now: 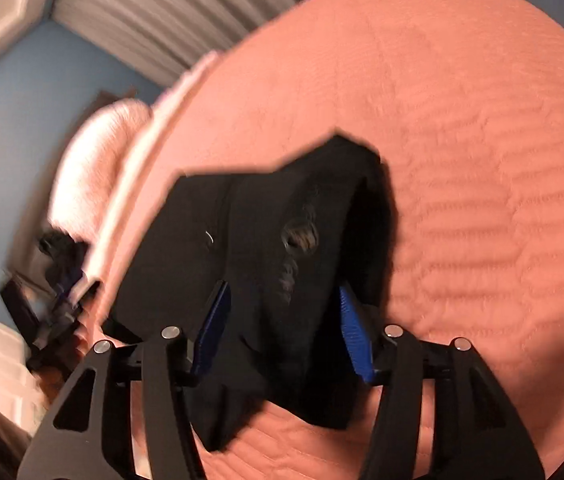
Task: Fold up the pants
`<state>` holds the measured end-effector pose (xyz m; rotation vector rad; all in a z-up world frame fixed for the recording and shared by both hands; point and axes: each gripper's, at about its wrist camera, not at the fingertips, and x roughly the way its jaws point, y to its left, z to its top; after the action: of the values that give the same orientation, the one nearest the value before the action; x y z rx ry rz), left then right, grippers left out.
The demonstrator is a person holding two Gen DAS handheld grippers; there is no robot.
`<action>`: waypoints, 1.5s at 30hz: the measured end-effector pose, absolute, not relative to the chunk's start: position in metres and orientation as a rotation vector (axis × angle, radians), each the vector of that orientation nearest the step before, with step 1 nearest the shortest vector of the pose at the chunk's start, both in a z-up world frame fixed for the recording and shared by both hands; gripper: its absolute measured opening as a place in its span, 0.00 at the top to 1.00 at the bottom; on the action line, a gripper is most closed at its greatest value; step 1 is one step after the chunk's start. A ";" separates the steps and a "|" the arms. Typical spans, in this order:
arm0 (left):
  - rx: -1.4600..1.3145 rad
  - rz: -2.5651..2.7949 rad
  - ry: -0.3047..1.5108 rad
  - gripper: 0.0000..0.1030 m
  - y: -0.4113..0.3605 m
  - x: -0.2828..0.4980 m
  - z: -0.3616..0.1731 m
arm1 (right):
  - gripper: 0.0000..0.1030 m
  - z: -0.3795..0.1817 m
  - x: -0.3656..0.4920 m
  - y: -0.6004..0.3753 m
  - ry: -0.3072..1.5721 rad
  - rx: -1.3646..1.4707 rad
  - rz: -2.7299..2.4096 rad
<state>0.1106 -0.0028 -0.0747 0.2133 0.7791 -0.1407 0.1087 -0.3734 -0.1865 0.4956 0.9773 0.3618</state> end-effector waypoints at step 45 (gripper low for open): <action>0.206 -0.178 0.759 0.07 -0.009 0.101 -0.101 | 0.28 -0.199 0.124 -0.323 0.927 0.536 0.533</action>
<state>0.1014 -0.0085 -0.1010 0.2065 0.7587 -0.1776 0.1237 -0.3226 -0.1993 0.5358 0.9267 0.5331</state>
